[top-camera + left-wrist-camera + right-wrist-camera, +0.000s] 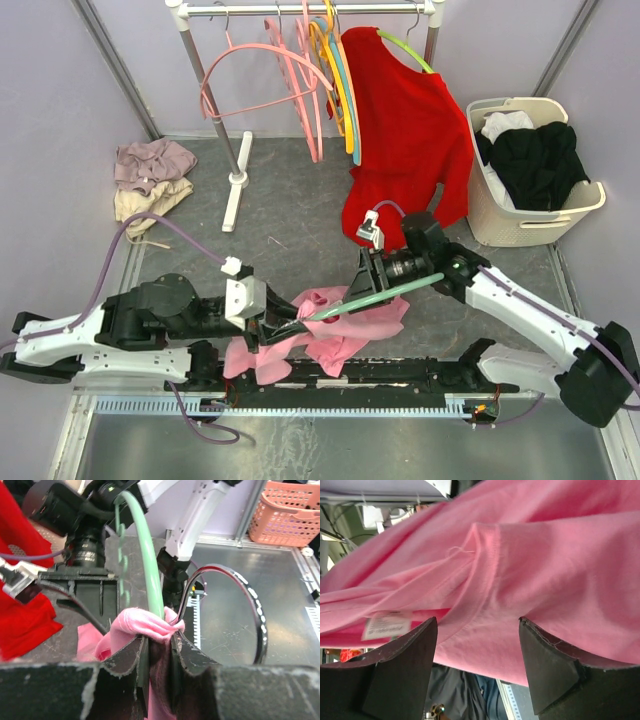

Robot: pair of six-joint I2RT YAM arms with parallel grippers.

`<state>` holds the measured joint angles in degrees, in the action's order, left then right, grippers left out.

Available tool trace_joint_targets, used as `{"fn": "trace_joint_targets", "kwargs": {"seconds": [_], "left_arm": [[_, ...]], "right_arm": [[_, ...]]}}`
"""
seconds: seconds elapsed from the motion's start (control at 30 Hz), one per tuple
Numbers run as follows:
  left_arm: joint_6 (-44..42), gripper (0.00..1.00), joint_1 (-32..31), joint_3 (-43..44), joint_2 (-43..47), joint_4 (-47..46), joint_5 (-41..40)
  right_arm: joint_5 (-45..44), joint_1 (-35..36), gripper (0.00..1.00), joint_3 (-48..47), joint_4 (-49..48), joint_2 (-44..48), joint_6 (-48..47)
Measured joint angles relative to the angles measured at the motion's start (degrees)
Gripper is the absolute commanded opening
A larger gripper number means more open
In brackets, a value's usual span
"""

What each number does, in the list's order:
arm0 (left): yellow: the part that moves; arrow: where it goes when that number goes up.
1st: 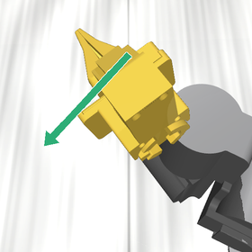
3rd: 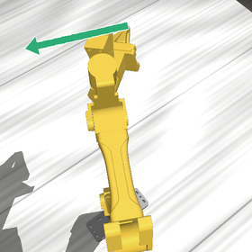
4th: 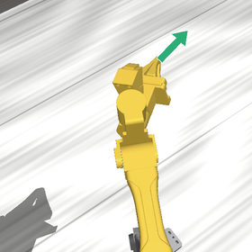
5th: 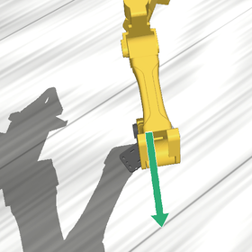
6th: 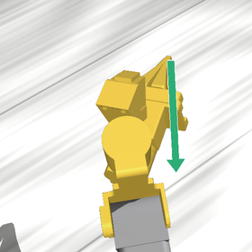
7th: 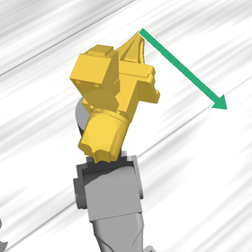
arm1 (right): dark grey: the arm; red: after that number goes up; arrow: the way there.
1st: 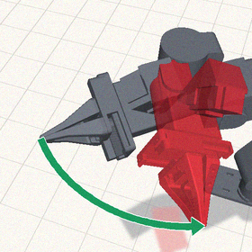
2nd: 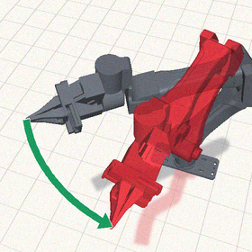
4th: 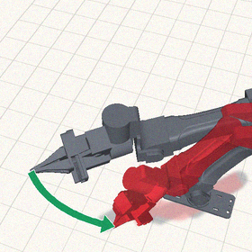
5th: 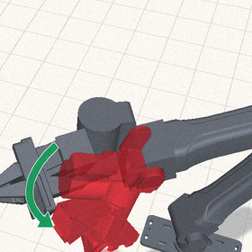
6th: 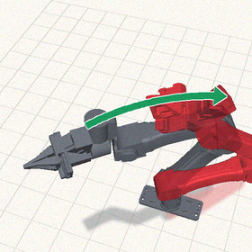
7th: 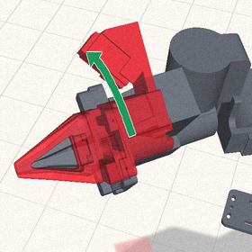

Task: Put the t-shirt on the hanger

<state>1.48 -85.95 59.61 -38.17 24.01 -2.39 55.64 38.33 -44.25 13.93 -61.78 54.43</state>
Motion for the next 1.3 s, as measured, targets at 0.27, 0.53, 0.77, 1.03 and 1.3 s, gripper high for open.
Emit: {"fn": "trace_joint_targets", "kwargs": {"seconds": [0.27,0.53,0.77,1.03,1.3], "left_arm": [[0.59,0.03,-0.44,2.62,1.64,1.86,2.21],[0.61,0.03,-0.44,3.02,1.99,2.05,3.39],[0.59,0.03,-0.44,3.02,2.1,2.49,4.04],[0.61,0.03,-0.39,2.93,1.05,1.44,3.37],[0.61,0.03,-0.39,2.75,-0.09,1.25,2.99]], "right_arm": [[-4.07,6.99,0.74,-5.03,7.26,-4.13,-6.71],[-8.28,7.43,0.4,-7.91,10.16,-6.4,-9.79],[-10.56,7.67,0.01,-7.69,9.03,-6.58,-8.57],[-15.74,9.14,0.01,-3.21,11.02,2.21,-7.45],[-17.35,9.14,0.01,3.82,8.96,16.35,-1.53]]}}
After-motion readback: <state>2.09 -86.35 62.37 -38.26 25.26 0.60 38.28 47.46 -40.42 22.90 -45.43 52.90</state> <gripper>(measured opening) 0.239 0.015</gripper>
